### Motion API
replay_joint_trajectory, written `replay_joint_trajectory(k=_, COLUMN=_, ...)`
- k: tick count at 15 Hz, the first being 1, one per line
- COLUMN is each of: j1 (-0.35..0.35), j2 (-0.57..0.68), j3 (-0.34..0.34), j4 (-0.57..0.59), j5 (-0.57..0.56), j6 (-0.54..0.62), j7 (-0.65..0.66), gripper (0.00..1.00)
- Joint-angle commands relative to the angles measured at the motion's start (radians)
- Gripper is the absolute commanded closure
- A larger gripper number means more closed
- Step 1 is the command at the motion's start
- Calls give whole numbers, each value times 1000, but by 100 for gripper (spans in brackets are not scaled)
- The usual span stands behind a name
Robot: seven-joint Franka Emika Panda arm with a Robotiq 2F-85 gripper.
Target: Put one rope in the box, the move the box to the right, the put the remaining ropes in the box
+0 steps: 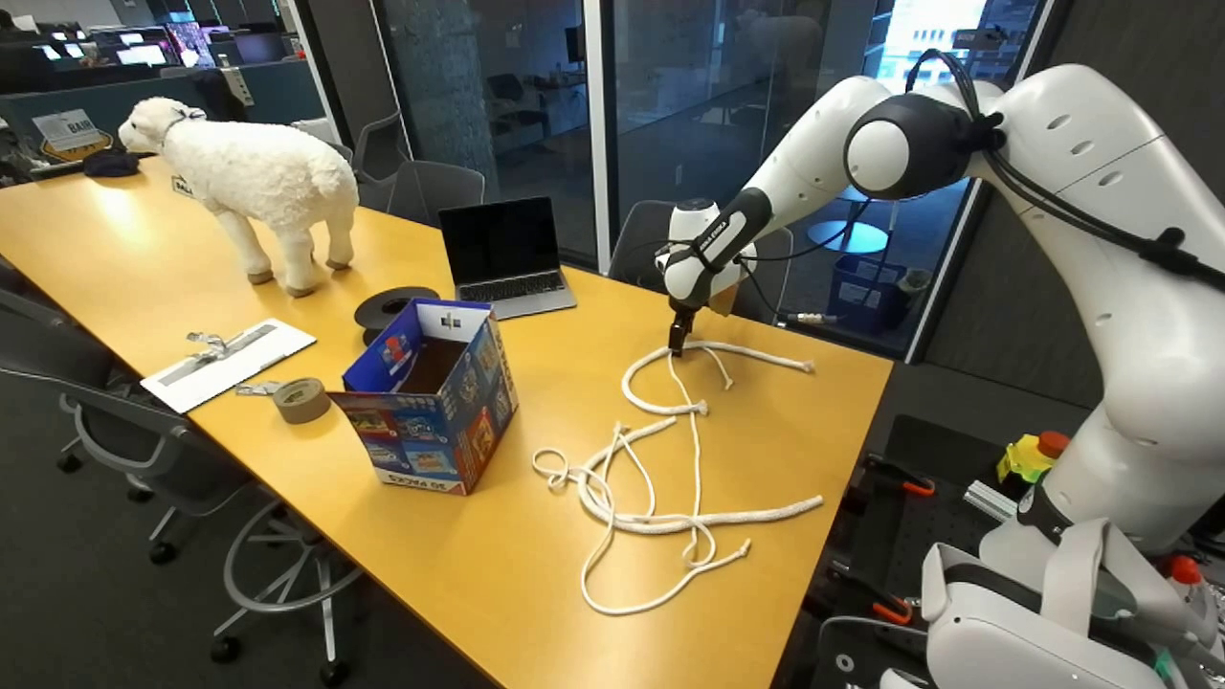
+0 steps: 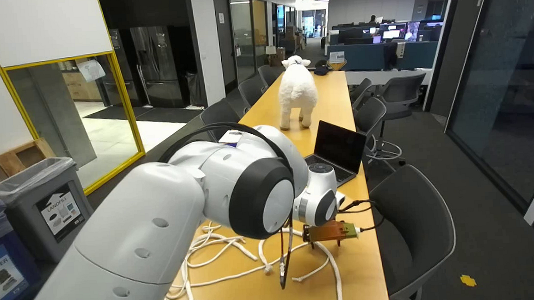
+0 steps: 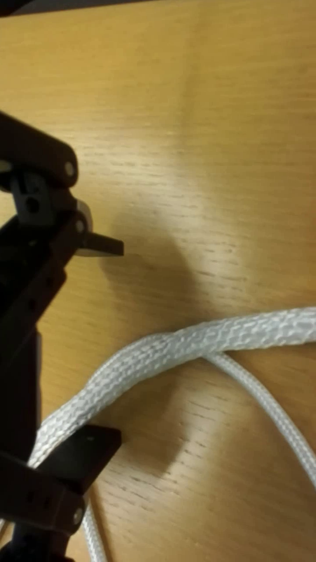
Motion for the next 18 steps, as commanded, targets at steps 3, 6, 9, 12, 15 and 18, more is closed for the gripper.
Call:
replay_joint_trajectory(k=3, j1=-36, j2=32, j3=48, j4=86, j5=24, j6=-105, j7=-37, gripper=0)
replay_joint_trajectory(k=6, j1=-36, j2=32, j3=46, j4=99, j5=29, j6=-139, j7=-35, gripper=0)
replay_joint_trajectory(k=9, j1=-34, j2=35, j3=43, j4=109, j5=30, j6=-160, j7=-33, gripper=0)
replay_joint_trajectory(k=12, j1=-34, j2=36, j3=42, j4=113, j5=32, j6=-168, j7=-32, gripper=0)
replay_joint_trajectory(k=15, j1=-37, j2=38, j3=43, j4=116, j5=41, j6=-170, j7=-26, gripper=26)
replay_joint_trajectory(k=18, j1=-36, j2=36, j3=43, j4=117, j5=51, j6=-172, j7=-21, gripper=49)
